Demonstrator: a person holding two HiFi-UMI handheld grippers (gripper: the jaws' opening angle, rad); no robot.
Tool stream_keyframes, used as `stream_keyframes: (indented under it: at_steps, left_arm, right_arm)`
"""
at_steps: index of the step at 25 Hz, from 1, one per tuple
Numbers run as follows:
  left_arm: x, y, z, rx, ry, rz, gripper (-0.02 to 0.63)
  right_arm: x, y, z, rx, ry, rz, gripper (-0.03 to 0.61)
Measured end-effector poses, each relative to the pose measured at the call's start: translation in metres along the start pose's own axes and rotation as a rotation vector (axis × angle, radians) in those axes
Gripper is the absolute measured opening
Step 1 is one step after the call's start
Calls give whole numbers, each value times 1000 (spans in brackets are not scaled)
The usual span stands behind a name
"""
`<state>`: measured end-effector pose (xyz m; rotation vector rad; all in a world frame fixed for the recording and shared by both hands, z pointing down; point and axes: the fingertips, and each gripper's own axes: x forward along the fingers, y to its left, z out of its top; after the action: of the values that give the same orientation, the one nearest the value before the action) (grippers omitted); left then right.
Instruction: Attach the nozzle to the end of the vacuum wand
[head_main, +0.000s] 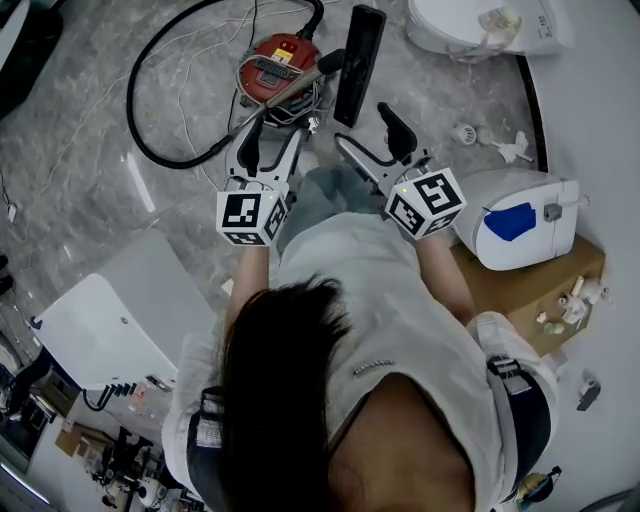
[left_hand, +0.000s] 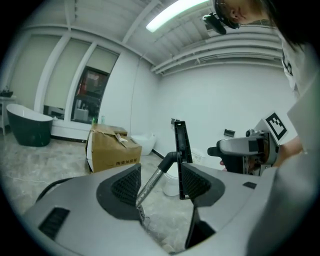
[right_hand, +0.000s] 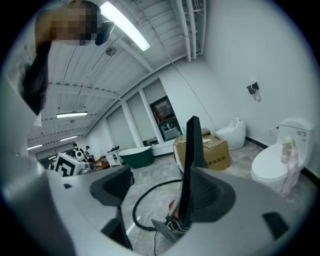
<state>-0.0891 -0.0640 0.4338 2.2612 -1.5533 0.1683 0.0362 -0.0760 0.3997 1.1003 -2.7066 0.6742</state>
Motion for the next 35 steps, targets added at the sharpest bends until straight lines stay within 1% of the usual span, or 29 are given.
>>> stream_keyframes:
  at_steps: [1,2,3,4,6,7,8,10,11,13,14,15,16,19,23,27,29,35]
  left_arm:
    - [-2,-1,4,19,-12,9,246]
    - [-4,-4,7,35,-21,11,224]
    - [-6,-7,9,42,-27,8,215]
    - [-6,-10,11,39,-33,2,215]
    - [-7,-10,14,24,-39,1,207]
    - [-8,-9,14,24,-36,10,189]
    - [-9,-8,15,32,-25,22,166]
    - [-12,-6,17,63,2,47,152]
    - [-13,-5,19,73,6,57,135]
    - [-16,-4,21,61,-6,69,65]
    - [-17,-3,22,45,-14,70,31]
    - [-18,-3,22,32,-16,70,11]
    - [-18,-2,21,25,-10,68,5]
    - [-17,-2,20,16,12,63,2]
    - [-17,-3,22,13,3,77,2]
    - [-16,-7,26,31,-10,78,2]
    - [-18,-6,28,37,-16,87,0]
    - [-27,5,31,12,-17,122,0]
  right_arm:
    - [0,2,1,-9,-8,-17,362]
    - [-1,4,2,-17,-16,-34,235]
    - [-1,6,3,-25,-20,-41,189]
    - [0,9,3,-31,-19,-39,187]
    - [4,14,3,-44,-15,-34,153]
    - [6,16,3,-52,-13,-37,136]
    - [8,19,4,-58,-13,-40,116]
    - [11,25,5,-57,-11,-35,76]
    - [13,28,5,-40,-10,-19,61]
    - [16,36,8,14,-14,24,52]
    - [18,39,10,19,-18,35,44]
    - [21,41,11,4,-19,35,35]
    - [24,43,11,-18,-16,30,27]
    - [31,47,10,-52,-3,8,15]
    - [38,49,5,-65,22,-25,15]
    - [41,54,5,-59,29,-17,15]
    - [42,59,6,-72,25,-16,15]
    - [50,67,0,-108,52,-20,15]
